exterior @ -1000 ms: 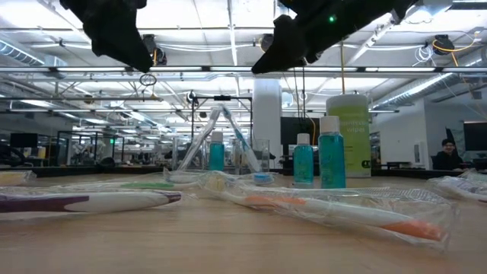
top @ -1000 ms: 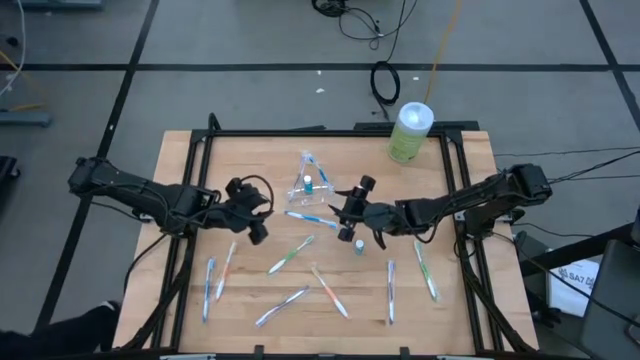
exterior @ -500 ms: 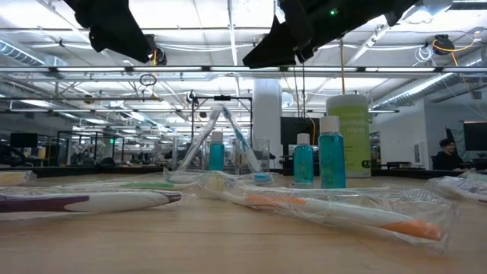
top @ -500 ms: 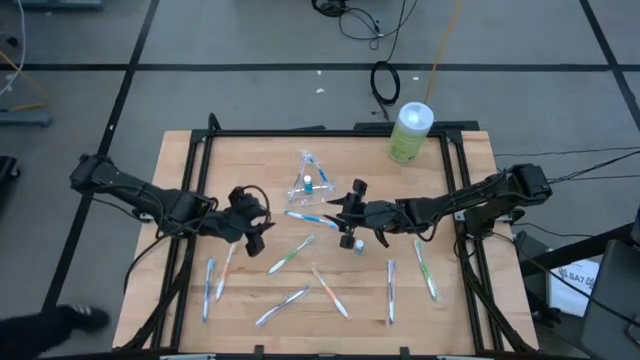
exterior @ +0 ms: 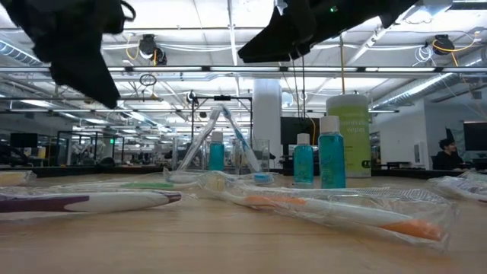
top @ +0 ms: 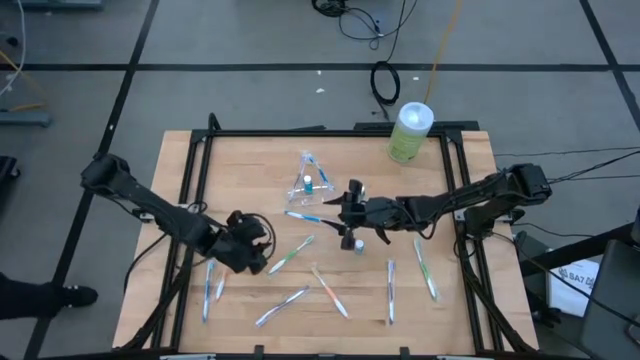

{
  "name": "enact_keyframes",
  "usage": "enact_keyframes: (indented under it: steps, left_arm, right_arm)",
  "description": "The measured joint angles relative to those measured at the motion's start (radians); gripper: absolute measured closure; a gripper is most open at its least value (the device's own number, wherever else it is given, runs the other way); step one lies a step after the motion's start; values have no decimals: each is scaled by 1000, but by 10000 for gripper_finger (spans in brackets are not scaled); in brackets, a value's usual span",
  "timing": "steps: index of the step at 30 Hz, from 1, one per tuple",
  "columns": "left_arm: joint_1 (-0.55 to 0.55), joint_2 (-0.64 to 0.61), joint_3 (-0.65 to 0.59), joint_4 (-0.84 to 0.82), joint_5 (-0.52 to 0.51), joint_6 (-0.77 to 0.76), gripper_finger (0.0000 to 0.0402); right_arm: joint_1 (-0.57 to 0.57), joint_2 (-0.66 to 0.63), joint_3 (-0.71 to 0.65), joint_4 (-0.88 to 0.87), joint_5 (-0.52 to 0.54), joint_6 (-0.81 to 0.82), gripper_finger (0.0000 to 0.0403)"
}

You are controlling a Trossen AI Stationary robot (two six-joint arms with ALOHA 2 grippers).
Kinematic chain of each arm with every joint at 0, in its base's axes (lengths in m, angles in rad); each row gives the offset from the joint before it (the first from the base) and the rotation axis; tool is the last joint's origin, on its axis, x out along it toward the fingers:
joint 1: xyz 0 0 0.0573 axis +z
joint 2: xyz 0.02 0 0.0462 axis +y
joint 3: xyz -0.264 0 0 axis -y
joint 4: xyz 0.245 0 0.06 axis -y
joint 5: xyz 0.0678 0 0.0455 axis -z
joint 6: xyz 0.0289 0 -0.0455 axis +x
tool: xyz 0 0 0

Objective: Pick & Place toothbrushing station
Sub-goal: Put the left green toothbrush into the transparent organizer

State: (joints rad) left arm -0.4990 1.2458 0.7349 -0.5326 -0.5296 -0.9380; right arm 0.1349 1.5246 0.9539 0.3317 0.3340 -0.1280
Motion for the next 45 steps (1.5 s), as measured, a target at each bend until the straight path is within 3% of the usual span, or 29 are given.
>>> enact_keyframes:
  steps: [13, 19, 27, 37, 45]
  left_arm:
    - [114, 259, -37, 450, -36, 106, 238]
    - [186, 348, -37, 606, 79, 168, 238]
    - [213, 465, -37, 675, 199, 244, 238]
    - [216, 524, -33, 696, 181, 272, 241]
    - [218, 526, -34, 688, 173, 280, 329]
  right_arm:
    - [-44, 0, 0, 0, 1, 11, 188]
    - [-44, 0, 0, -6, 0, 11, 191]
    - [-43, 0, 0, -15, 0, 12, 192]
    - [-43, 0, 0, -24, 0, 12, 192]
    - [-43, 0, 0, -23, 0, 12, 192]
